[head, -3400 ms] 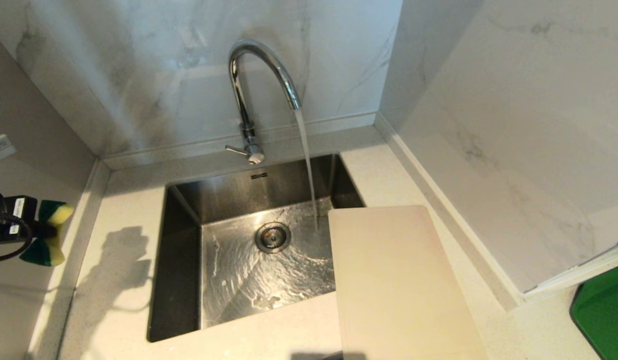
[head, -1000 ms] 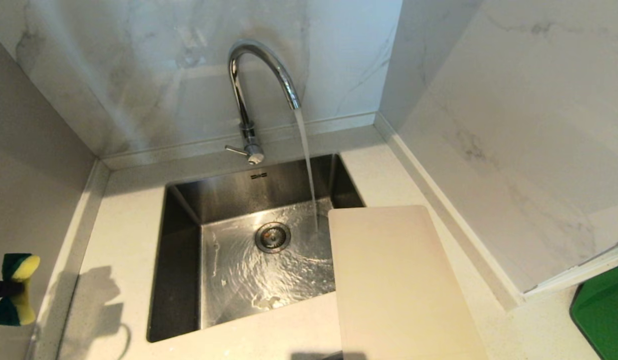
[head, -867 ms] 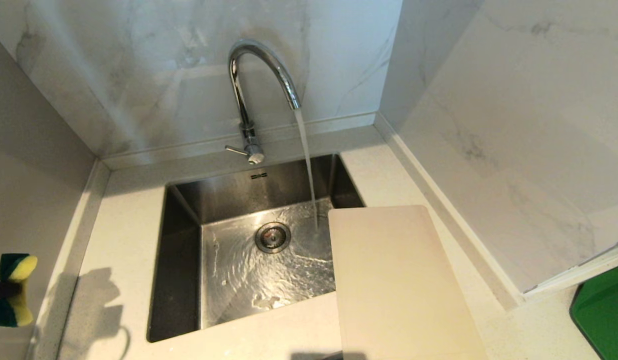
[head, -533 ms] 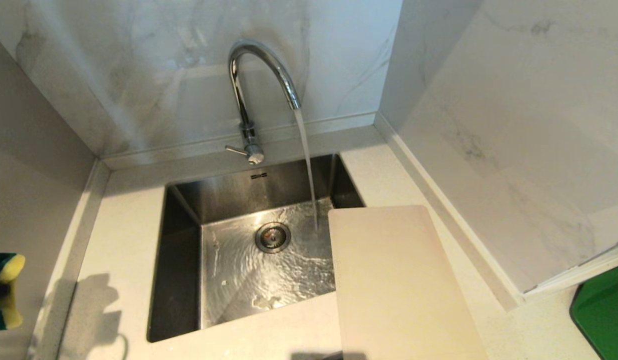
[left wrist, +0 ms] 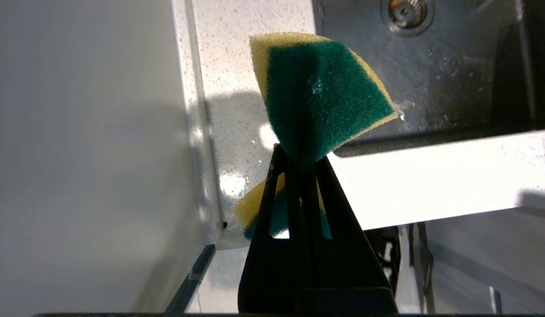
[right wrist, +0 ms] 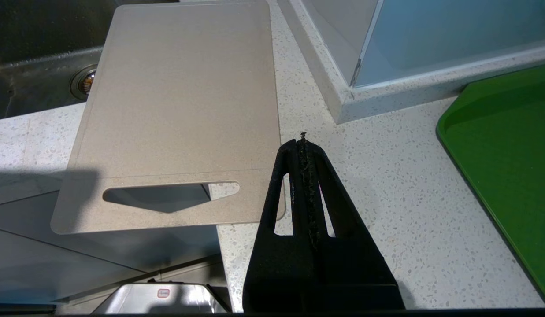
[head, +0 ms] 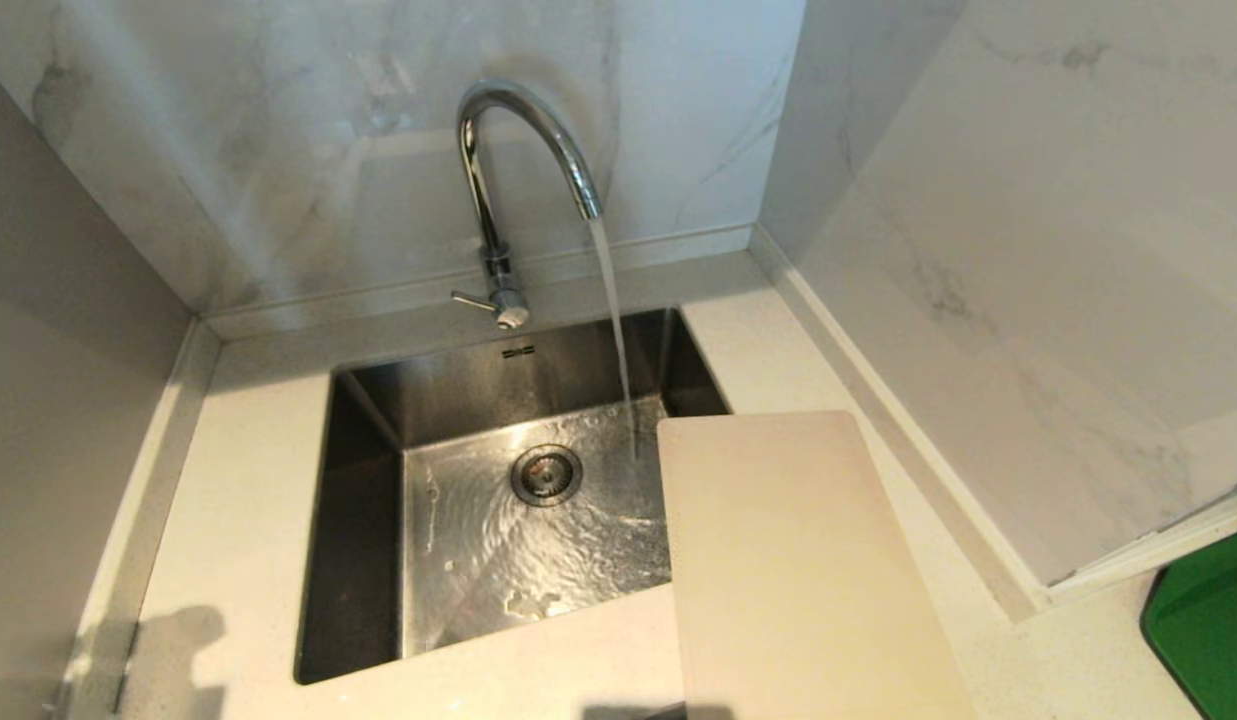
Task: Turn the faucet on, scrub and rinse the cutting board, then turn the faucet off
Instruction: Pick up the cutting board
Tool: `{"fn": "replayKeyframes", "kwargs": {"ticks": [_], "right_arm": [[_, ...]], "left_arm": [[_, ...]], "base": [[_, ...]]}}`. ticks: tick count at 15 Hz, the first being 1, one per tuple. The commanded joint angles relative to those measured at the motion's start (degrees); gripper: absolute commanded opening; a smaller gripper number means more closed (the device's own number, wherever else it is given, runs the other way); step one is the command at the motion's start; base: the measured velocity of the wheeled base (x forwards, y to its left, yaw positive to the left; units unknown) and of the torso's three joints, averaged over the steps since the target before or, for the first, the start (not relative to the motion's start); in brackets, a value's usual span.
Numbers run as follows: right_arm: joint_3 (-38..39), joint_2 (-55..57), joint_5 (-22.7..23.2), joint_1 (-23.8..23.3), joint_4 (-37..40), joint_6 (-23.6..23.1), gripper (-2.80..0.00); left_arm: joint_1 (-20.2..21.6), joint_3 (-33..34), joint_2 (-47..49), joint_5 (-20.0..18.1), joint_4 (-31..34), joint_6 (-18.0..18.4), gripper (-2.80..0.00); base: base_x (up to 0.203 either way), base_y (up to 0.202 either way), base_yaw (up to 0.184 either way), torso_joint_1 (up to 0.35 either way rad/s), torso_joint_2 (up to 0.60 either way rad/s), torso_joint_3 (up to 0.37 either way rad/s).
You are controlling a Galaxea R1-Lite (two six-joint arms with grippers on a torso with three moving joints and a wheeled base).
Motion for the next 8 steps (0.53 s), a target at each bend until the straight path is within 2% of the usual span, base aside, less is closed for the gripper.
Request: {"fn": "replayKeyframes", "kwargs": {"ticks": [1,4,6,8], "right_arm": [[0.0,0.0,0.0,0.0,-0.02,-0.01,-2.8],[0.0,0.0,0.0,0.0,-0.02,-0.01,-2.8],[0.0,0.0,0.0,0.0,-0.02,-0.01,-2.8],[0.0,0.0,0.0,0.0,-0.02,-0.01,-2.8]], "left_arm": [[0.03,2.42,-8.53,0.07,0.11,0.17,-2.8],[-0.59,7.64,-12.5,-0.11,-0.03,0.56,-2.8],[-3.21,10.6,-15.67,0.09,-0.38,0.64,-2.8],[-5.21,15.34,-18.77,0.16,-3.57,0.9,-2.8]], "base": [[0.0,0.0,0.0,0.0,0.0,0.0],[0.0,0.0,0.0,0.0,0.0,0.0],[0.0,0.0,0.0,0.0,0.0,0.0],[0.0,0.0,0.0,0.0,0.0,0.0]]}}
